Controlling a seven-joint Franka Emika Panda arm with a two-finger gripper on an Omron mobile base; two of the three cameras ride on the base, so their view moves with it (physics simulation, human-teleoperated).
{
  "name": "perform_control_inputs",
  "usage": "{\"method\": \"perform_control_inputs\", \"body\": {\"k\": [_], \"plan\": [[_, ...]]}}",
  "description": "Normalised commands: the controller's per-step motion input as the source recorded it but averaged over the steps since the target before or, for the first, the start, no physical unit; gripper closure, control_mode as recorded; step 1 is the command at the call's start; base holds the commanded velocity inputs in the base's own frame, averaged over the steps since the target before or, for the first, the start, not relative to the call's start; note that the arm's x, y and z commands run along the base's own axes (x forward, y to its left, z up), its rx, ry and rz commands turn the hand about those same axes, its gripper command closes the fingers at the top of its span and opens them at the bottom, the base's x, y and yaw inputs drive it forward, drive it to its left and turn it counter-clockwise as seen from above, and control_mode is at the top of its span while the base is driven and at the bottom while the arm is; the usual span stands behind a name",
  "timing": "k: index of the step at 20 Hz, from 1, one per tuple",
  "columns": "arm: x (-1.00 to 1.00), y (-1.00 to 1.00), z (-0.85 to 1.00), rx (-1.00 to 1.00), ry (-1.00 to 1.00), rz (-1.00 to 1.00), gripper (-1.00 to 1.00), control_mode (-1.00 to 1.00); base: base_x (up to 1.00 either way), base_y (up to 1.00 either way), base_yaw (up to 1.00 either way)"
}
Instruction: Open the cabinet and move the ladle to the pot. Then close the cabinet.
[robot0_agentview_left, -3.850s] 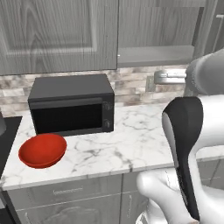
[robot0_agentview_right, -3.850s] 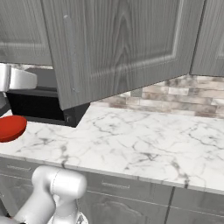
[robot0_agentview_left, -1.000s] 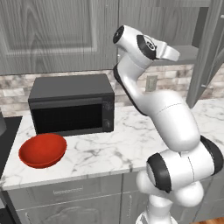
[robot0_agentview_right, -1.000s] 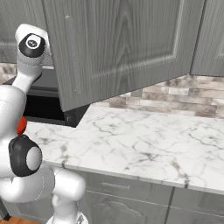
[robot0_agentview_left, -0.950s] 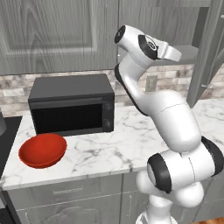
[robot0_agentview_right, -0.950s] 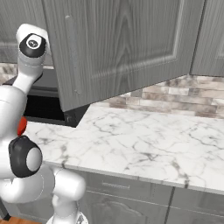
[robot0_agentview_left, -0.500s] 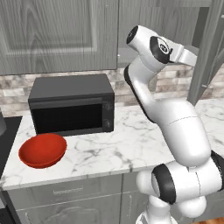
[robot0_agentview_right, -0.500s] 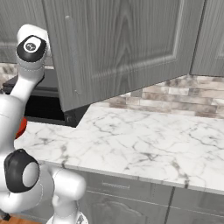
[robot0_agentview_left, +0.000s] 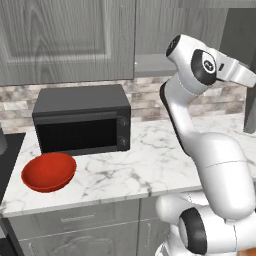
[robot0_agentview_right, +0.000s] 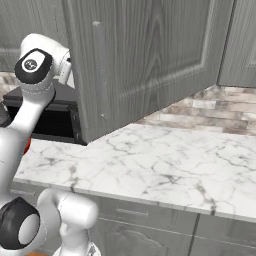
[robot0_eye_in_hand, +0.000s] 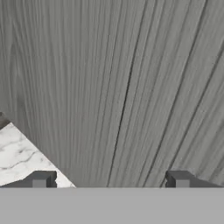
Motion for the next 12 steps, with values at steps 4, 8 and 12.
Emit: {"method": "perform_control_inputs", "body": {"k": [4, 8, 12], "plan": [[-0.52, -0.25, 0.0, -0.03, 0.0, -0.12, -1.0, -1.0, 0.0, 0.0, 0.0], [-0.2, 0.0, 0.0, 0.0, 0.0, -0.02, -1.0, -1.0, 0.0, 0.0, 0.0], [-0.13, 0.0, 0.01, 0.0, 0.0, 0.0, -1.0, -1.0, 0.0, 0.0, 0.0]]}}
